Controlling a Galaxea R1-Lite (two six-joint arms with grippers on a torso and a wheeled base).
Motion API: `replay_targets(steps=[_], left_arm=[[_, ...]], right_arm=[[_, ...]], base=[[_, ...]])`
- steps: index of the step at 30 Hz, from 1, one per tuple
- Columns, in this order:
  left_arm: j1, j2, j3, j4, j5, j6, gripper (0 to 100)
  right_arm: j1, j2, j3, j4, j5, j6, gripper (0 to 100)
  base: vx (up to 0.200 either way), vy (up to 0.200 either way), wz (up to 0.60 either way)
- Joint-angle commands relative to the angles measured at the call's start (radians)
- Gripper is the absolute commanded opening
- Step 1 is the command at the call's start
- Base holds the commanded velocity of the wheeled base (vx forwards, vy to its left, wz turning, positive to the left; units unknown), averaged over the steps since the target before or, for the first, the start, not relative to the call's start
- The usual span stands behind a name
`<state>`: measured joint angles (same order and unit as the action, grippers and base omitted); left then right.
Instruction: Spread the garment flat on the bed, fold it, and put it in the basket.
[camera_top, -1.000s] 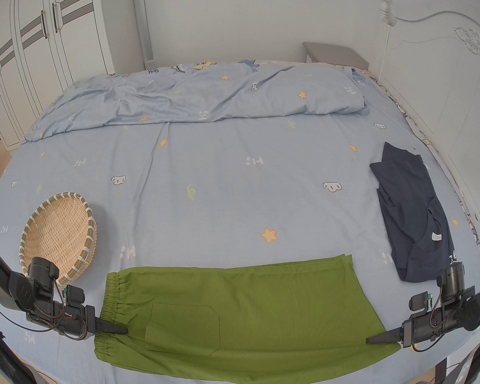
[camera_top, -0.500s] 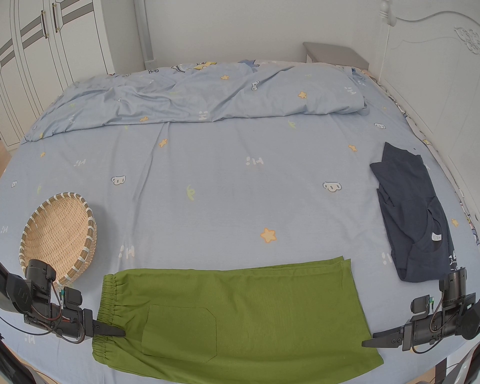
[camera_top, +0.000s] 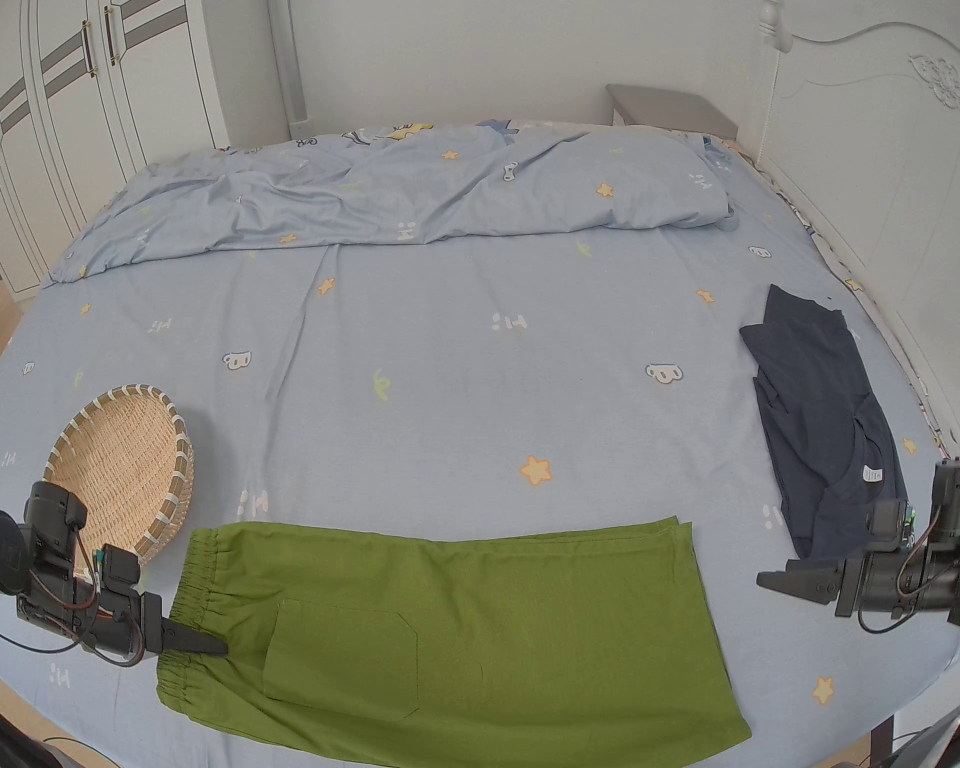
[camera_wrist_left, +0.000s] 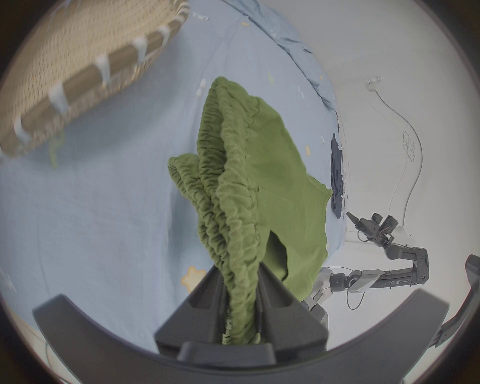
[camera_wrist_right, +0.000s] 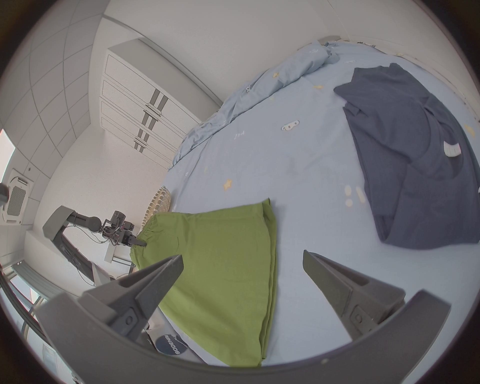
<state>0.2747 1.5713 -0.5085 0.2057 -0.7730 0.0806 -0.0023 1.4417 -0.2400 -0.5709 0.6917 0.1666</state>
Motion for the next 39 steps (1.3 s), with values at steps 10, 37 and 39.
replay_targets(steps=[10, 37, 39], left_arm=[[-0.037, -0.099, -0.315, 0.247, 0.155, 0.077, 0], [-0.703, -0.183, -0.568, 0.314, 0.624, -0.186, 0], [-0.743, -0.18, -0.587, 0.314, 0.63, -0.19, 0]], right_arm=[[0.088, -0.156, -0.452, 0.502, -0.104, 0.039, 100], [0.122, -0.152, -0.446, 0.503, -0.106, 0.039, 100], [0.125, -0.152, -0.446, 0.503, -0.106, 0.04, 100]], base=[[0.0, 0.0, 0.0], [0.0, 0.0, 0.0], [0.0, 0.0, 0.0]])
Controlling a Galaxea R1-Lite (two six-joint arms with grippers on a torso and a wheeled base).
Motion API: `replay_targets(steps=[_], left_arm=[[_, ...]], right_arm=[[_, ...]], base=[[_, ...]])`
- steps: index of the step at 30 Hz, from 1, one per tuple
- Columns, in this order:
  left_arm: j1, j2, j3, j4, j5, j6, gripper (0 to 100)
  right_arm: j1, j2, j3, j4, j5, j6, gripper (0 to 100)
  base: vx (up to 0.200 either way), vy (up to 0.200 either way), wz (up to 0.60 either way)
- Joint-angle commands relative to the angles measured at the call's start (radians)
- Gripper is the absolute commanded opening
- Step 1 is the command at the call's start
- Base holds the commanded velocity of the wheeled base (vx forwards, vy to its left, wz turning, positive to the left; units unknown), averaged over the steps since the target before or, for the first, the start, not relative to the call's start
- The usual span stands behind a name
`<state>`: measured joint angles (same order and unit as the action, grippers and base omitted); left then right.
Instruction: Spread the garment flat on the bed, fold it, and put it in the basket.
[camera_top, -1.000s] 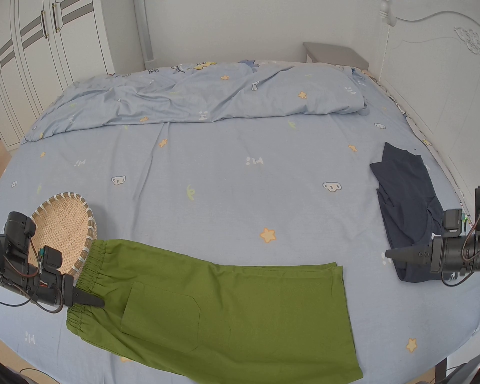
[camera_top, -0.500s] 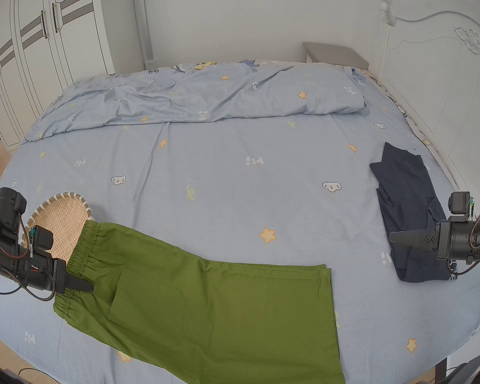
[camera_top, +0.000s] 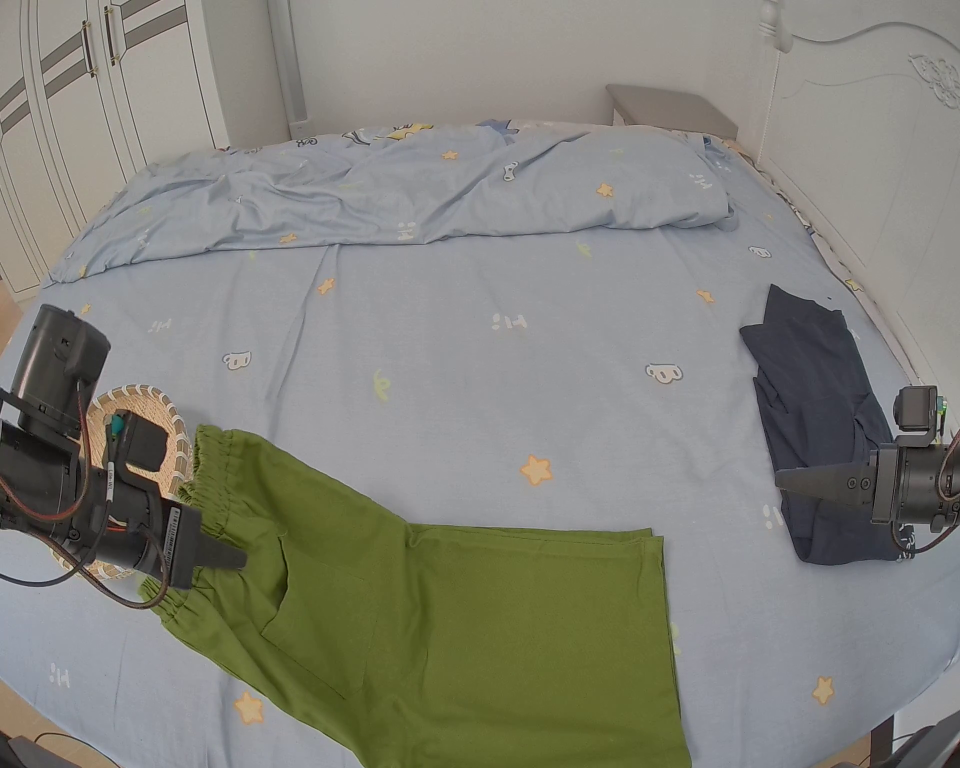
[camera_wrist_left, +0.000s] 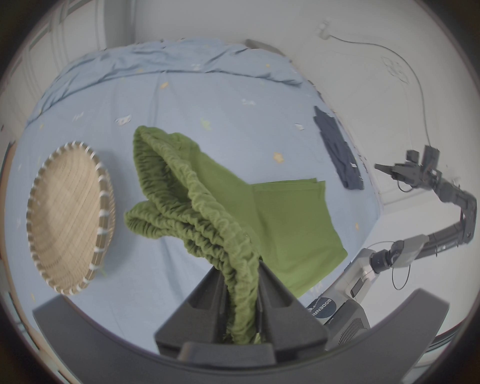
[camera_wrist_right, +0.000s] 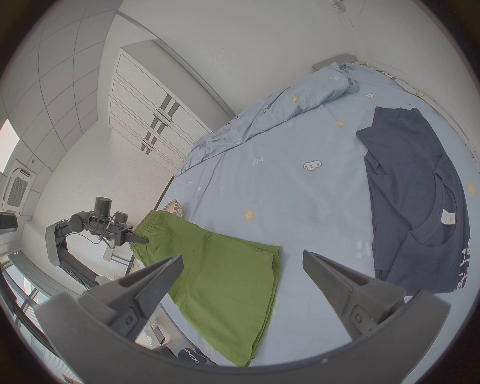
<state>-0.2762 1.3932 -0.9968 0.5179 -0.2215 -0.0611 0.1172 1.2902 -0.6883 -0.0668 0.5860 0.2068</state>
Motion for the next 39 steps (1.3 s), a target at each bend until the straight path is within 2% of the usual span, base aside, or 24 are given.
replay_targets(steps=[1, 6, 9, 10, 13, 15, 18, 21, 23, 33, 39], left_arm=[[-0.204, -0.002, -0.105, 0.004, 0.08, -0.048, 0], [-0.307, 0.017, -0.143, 0.002, 0.08, -0.049, 0], [-0.383, 0.027, -0.143, -0.007, 0.082, -0.057, 0], [-0.383, 0.027, -0.143, -0.007, 0.082, -0.057, 0], [-0.483, 0.076, -0.151, -0.038, 0.086, -0.158, 0], [-0.505, 0.09, -0.151, -0.052, 0.088, -0.187, 0], [-0.572, 0.161, -0.151, -0.137, 0.14, -0.29, 0], [-0.591, 0.191, -0.149, -0.174, 0.183, -0.329, 0], [-0.627, 0.236, -0.149, -0.217, 0.238, -0.375, 0], [-0.689, 0.288, -0.148, -0.315, 0.244, -0.467, 0], [-0.718, 0.303, -0.148, -0.338, 0.243, -0.488, 0]], right_arm=[[0.007, 0.0, 0.003, 0.001, 0.0, 0.0, 100], [0.033, 0.0, 0.007, -0.001, -0.015, 0.0, 100], [0.055, 0.004, 0.009, -0.001, -0.08, -0.001, 100], [0.055, 0.004, 0.009, -0.001, -0.08, -0.001, 100], [0.079, 0.004, 0.012, -0.001, -0.101, 0.0, 100], [0.081, 0.004, 0.013, -0.002, -0.101, 0.0, 100], [0.081, 0.0, 0.013, -0.002, -0.101, 0.0, 100], [0.081, -0.002, 0.013, -0.002, -0.1, 0.0, 100], [0.081, -0.002, 0.013, -0.002, -0.101, 0.0, 100], [0.081, -0.002, 0.013, -0.002, -0.095, 0.0, 100], [0.078, -0.003, 0.013, -0.002, -0.09, 0.002, 100]], base=[[0.0, 0.0, 0.0], [0.0, 0.0, 0.0], [0.0, 0.0, 0.0], [0.0, 0.0, 0.0], [0.0, 0.0, 0.0], [0.0, 0.0, 0.0], [0.0, 0.0, 0.0], [0.0, 0.0, 0.0], [0.0, 0.0, 0.0], [0.0, 0.0, 0.0], [0.0, 0.0, 0.0]])
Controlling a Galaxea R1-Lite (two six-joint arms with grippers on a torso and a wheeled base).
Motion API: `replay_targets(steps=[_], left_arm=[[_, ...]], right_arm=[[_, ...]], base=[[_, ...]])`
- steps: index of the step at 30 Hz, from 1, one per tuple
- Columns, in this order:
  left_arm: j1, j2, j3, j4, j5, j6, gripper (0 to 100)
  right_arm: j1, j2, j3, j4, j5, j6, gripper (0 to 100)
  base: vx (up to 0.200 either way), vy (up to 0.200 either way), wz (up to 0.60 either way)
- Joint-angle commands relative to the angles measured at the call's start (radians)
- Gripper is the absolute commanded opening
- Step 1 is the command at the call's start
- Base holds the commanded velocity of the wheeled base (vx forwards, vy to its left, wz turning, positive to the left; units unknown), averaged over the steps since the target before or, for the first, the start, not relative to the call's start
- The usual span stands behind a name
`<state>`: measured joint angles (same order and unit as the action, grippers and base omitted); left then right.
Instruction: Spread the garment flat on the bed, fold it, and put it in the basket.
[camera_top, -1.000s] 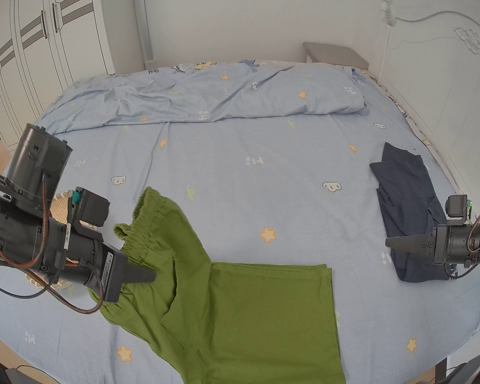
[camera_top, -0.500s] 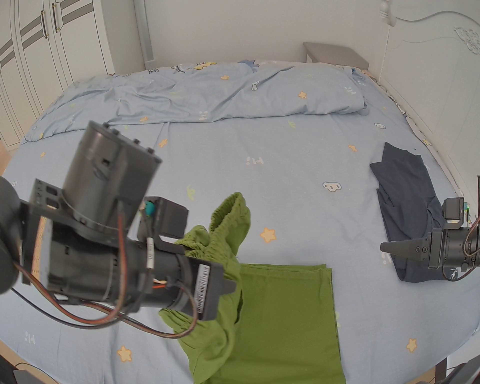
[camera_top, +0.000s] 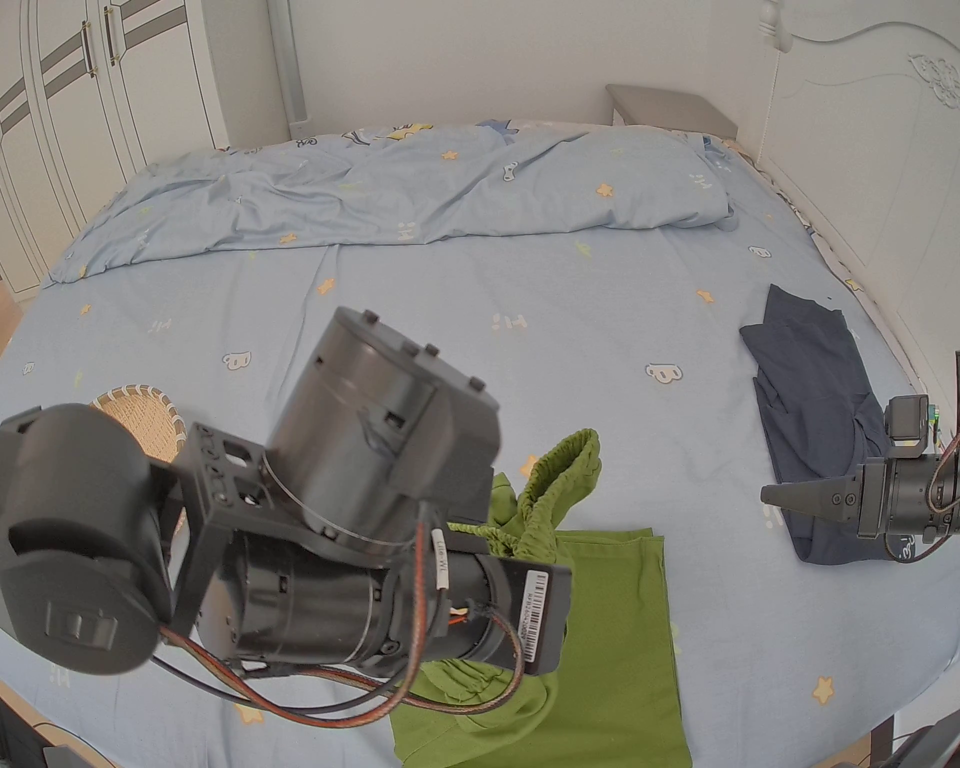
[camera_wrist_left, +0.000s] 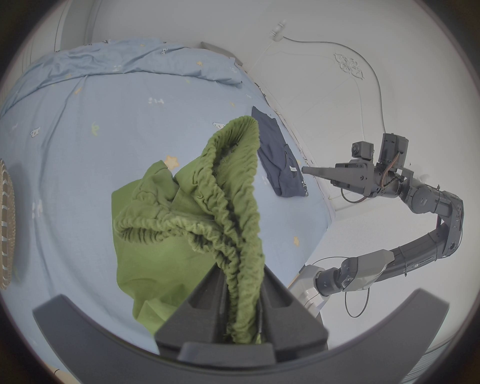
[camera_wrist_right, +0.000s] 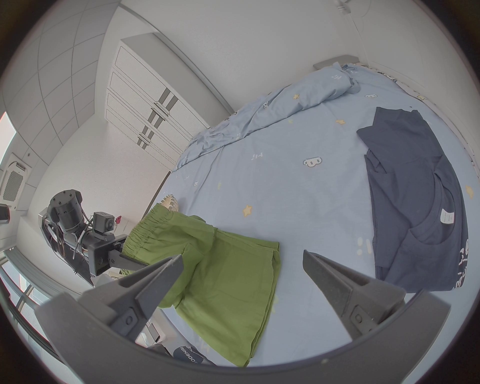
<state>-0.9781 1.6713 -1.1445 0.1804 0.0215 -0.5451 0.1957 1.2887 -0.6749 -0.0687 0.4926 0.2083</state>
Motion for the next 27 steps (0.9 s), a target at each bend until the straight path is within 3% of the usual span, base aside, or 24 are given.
replay_targets(steps=[1, 3, 4, 12, 19, 22, 27], left_arm=[[-0.017, 0.03, 0.0, -0.001, 0.0, -0.007, 0], [-0.036, 0.054, -0.003, -0.016, 0.002, -0.029, 0], [-0.039, 0.059, -0.003, -0.021, 0.002, -0.033, 100], [-0.111, 0.105, 0.049, -0.203, -0.003, -0.059, 100], [-0.097, 0.099, 0.101, -0.384, -0.014, -0.115, 100], [-0.053, 0.088, 0.109, -0.381, -0.04, -0.128, 100], [0.177, -0.028, 0.207, -0.375, -0.206, -0.13, 100]], right_arm=[[-0.001, -0.002, 0.0, 0.0, 0.003, 0.0, 100], [0.002, -0.003, 0.0, 0.0, 0.003, 0.002, 100], [0.002, -0.003, 0.0, 0.0, 0.003, 0.002, 100], [0.001, -0.003, 0.0, 0.0, 0.003, 0.003, 100], [0.002, -0.003, 0.0, 0.001, 0.004, 0.005, 100], [0.005, -0.002, 0.0, 0.001, 0.011, 0.005, 100], [0.083, -0.002, 0.018, 0.004, 0.064, 0.022, 100]], base=[[0.0, 0.0, 0.0], [0.0, 0.0, 0.0], [0.0, 0.0, 0.0], [0.0, 0.0, 0.0], [0.0, 0.0, 0.0], [0.0, 0.0, 0.0], [0.0, 0.0, 0.0]])
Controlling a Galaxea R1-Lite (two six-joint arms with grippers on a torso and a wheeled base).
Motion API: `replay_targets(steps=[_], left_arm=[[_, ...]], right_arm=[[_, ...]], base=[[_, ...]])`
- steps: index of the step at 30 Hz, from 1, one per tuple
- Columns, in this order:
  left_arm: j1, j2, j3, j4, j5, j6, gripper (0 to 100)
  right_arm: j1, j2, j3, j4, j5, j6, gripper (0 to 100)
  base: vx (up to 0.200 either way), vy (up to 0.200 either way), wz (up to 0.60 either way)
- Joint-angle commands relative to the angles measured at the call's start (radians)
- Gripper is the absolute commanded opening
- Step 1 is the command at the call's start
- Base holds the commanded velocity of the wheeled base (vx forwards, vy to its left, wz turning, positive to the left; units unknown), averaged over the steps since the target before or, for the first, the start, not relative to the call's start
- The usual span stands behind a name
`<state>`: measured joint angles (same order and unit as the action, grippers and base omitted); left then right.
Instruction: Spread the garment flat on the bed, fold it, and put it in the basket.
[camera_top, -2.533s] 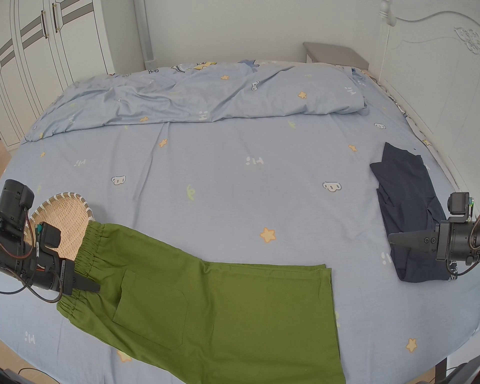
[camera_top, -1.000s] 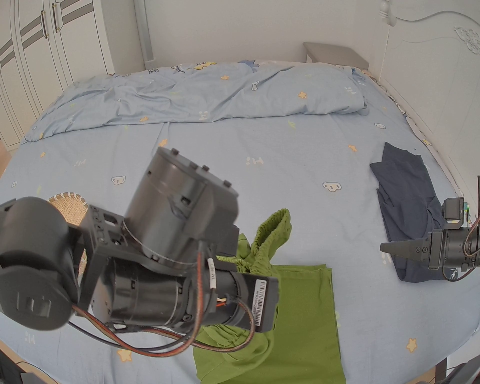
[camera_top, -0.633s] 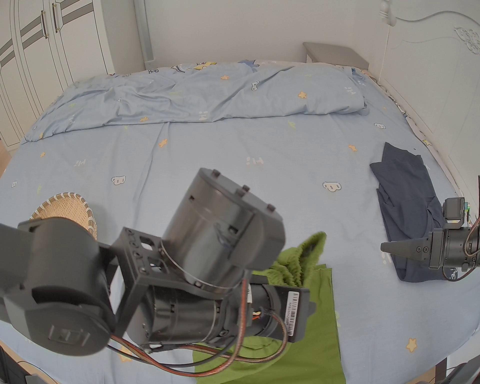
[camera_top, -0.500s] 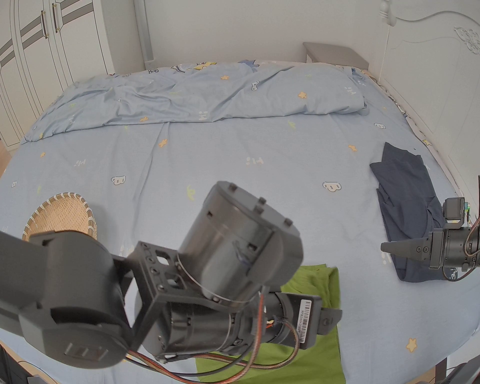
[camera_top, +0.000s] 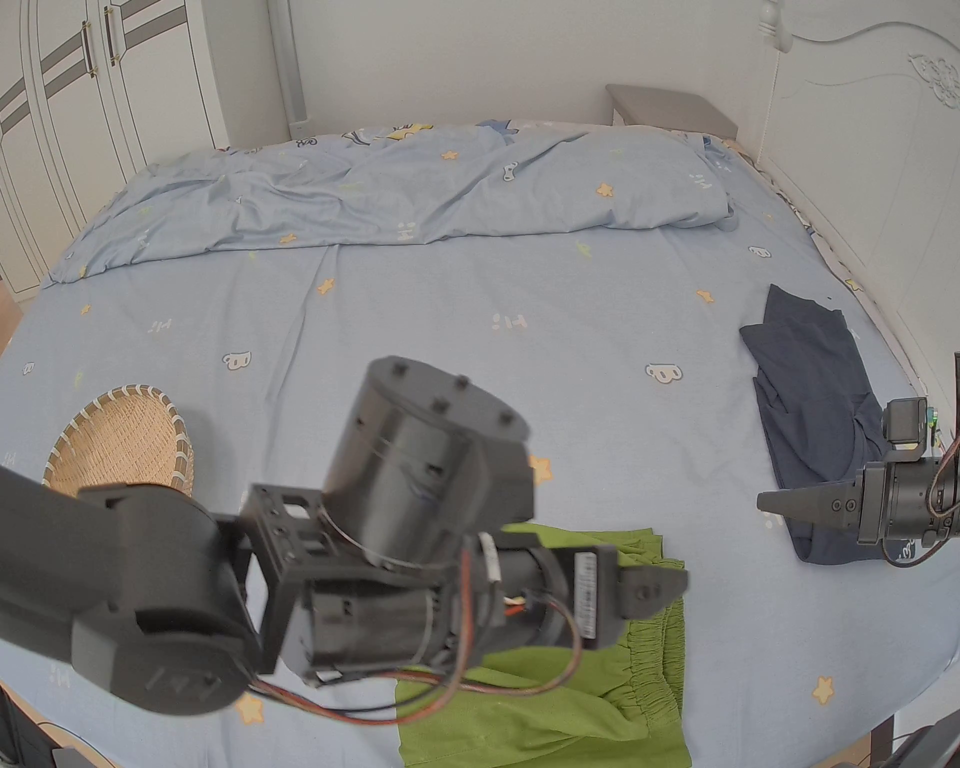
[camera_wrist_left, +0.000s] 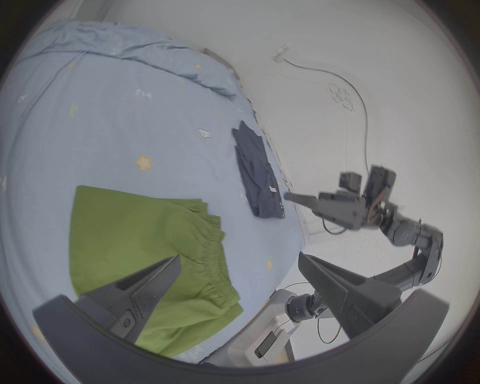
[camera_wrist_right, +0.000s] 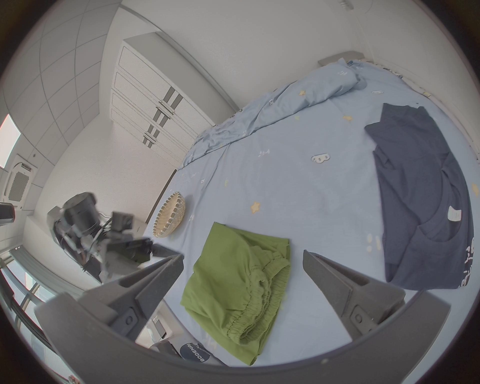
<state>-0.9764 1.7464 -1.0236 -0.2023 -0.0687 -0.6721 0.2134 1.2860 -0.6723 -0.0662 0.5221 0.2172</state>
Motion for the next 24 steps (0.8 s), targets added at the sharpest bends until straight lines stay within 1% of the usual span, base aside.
replay_targets(steps=[1, 5, 6, 7, 8, 9, 11, 13, 17, 20, 24], left_arm=[[0.242, -0.125, 0.116, 0.006, -0.191, -0.001, 100], [0.444, -0.156, 0.243, -0.002, -0.441, 0.011, 100], [0.476, -0.153, 0.269, -0.008, -0.485, 0.02, 100], [0.476, -0.153, 0.269, -0.008, -0.485, 0.02, 100], [0.544, -0.133, 0.32, -0.029, -0.563, 0.078, 100], [0.581, -0.082, 0.343, -0.046, -0.591, 0.126, 100], [0.614, 0.016, 0.35, -0.071, -0.597, 0.206, 100], [0.619, 0.088, 0.352, -0.08, -0.594, 0.253, 100], [0.613, 0.147, 0.339, -0.085, -0.594, 0.255, 100], [0.611, 0.16, 0.335, -0.085, -0.595, 0.256, 100], [0.597, 0.19, 0.329, -0.086, -0.594, 0.259, 100]], right_arm=[[0.1, 0.003, 0.022, 0.002, 0.042, 0.022, 100], [0.236, 0.021, 0.066, -0.007, 0.061, 0.047, 100], [0.259, 0.033, 0.076, -0.009, 0.065, 0.047, 100], [0.259, 0.033, 0.076, -0.009, 0.065, 0.047, 100], [0.3, 0.092, 0.092, -0.012, 0.079, 0.042, 100], [0.317, 0.138, 0.099, -0.012, 0.085, 0.037, 100], [0.328, 0.202, 0.119, -0.014, 0.091, 0.036, 100], [0.328, 0.245, 0.139, -0.026, 0.107, 0.025, 100], [0.319, 0.297, 0.146, -0.084, 0.182, 0.019, 100], [0.323, 0.306, 0.151, -0.107, 0.219, 0.021, 100], [0.333, 0.357, 0.16, -0.11, 0.236, 0.014, 100]], base=[[0.0, 0.0, 0.0], [0.0, 0.0, 0.0], [0.0, 0.0, 0.0], [0.0, 0.0, 0.0], [0.0, 0.0, 0.0], [0.0, 0.0, 0.0], [0.0, 0.0, 0.0], [0.0, 0.0, 0.0], [0.0, 0.0, 0.0], [0.0, 0.0, 0.0], [0.0, 0.0, 0.0]])
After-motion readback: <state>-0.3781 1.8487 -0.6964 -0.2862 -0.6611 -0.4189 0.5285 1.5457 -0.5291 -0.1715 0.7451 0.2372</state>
